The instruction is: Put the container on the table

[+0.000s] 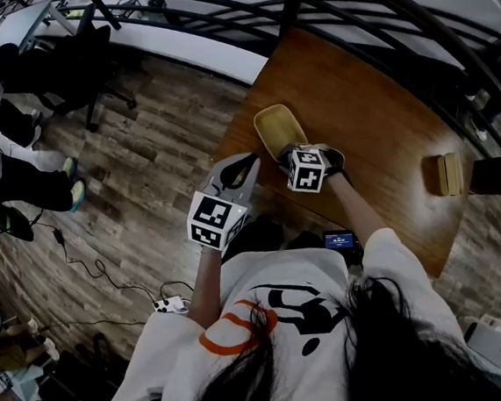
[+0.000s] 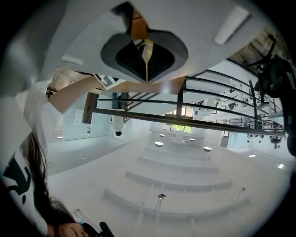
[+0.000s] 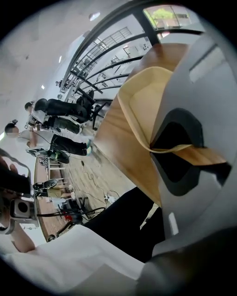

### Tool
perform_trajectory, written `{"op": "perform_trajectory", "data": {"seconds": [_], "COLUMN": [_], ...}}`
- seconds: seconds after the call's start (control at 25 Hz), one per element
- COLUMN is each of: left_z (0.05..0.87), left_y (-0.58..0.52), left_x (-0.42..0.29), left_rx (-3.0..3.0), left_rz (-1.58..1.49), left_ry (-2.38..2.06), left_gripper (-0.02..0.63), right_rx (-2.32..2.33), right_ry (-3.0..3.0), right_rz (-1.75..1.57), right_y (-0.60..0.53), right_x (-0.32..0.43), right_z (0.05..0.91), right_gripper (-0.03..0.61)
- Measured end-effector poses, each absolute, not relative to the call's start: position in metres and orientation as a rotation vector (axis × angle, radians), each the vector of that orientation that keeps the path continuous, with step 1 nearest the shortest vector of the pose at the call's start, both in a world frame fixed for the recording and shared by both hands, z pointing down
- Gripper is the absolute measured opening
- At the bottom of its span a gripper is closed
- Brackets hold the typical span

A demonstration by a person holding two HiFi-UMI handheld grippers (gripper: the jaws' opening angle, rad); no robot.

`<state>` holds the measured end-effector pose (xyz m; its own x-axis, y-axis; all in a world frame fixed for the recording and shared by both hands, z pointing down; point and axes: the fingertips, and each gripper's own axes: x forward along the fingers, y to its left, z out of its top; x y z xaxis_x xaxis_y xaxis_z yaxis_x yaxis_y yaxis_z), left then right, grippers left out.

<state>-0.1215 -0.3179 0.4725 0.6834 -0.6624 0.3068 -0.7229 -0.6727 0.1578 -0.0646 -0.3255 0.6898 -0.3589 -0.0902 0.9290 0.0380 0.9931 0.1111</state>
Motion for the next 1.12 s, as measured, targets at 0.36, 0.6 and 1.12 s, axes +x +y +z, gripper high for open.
{"op": "perform_trajectory", "data": {"seconds": [0.36, 0.6, 1.12], "left_z": [0.473, 0.474, 0.478], "left_y": [-0.311, -0.304, -0.290], "left_x": [-0.123, -0.120, -0.098], "left_rx": [2.633, 2.639, 2.678], "left_rz": [0.336, 0.340, 0.335], "left_ry": [-1.104, -1.085, -0.990], "left_gripper": [0.002, 0.002, 0.002], "right_rx": [0.113, 0.280, 0.777], "right_ry": [-1.965, -2.087, -2.350], "right_rz": [-0.030, 0.055, 0.229], "right_y": [-0.329, -0.331, -0.305], "right_x": [-0.066, -0.070, -0.043], "right_z": [0.687, 0.650, 0.555], "right_gripper": [0.138, 0.158, 0.133]}}
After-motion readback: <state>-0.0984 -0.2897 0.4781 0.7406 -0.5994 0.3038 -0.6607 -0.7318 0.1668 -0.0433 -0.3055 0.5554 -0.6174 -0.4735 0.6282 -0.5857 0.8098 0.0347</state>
